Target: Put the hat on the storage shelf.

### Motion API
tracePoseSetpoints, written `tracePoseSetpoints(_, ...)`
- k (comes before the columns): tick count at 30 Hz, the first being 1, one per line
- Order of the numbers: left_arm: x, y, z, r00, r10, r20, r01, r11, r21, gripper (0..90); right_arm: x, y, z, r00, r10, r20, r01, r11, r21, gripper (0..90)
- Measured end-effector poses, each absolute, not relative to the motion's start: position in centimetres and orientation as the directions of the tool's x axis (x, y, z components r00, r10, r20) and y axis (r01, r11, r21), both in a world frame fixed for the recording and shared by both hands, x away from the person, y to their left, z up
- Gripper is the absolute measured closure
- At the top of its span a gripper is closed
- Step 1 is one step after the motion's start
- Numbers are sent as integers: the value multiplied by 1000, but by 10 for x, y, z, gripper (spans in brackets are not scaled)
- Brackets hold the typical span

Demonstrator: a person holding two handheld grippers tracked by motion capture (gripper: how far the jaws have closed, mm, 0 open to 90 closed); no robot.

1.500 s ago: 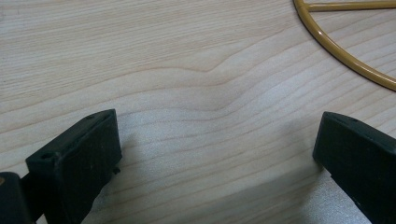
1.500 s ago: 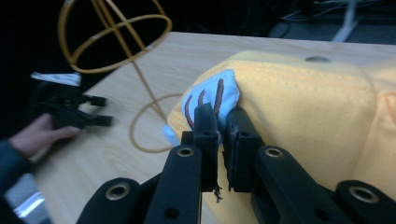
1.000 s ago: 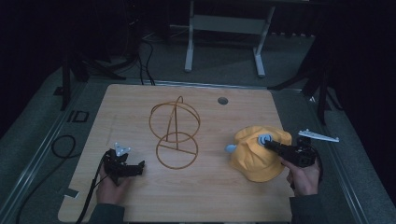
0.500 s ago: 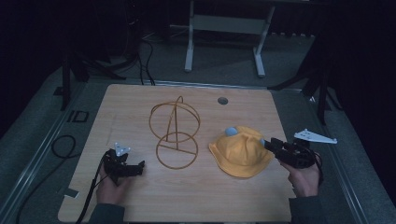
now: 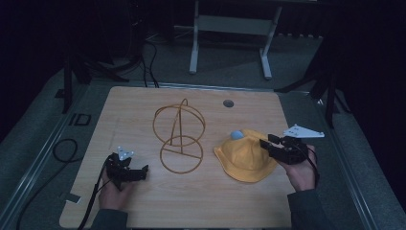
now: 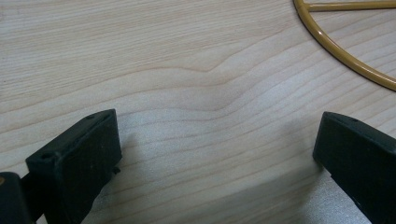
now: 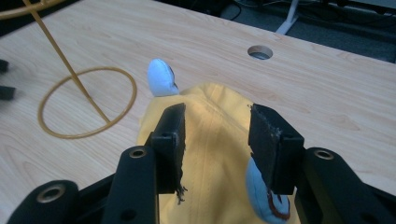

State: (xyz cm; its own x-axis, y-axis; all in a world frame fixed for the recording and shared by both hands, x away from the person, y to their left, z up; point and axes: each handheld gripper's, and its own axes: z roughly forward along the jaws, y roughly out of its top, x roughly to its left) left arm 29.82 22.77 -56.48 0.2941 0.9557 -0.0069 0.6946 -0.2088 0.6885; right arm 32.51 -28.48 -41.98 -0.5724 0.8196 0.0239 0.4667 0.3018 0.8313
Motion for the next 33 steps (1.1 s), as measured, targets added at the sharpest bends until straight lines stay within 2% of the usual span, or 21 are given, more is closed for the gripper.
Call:
tracePoseSetpoints(6,298,228,-565,295,956,-6,695,-210,688,8,334,-276,-420,-594,804,-8,471,356,807,555)
tracePoseSetpoints(23,298,228,-565,295,956,-6,694,-210,689,8,359,-258,-421,-666,741,-84,506,532,679,619)
tracePoseSetpoints(33,298,228,-565,296,955,-5,695,-212,688,8,370,-253,-413,-689,708,-154,501,619,605,599)
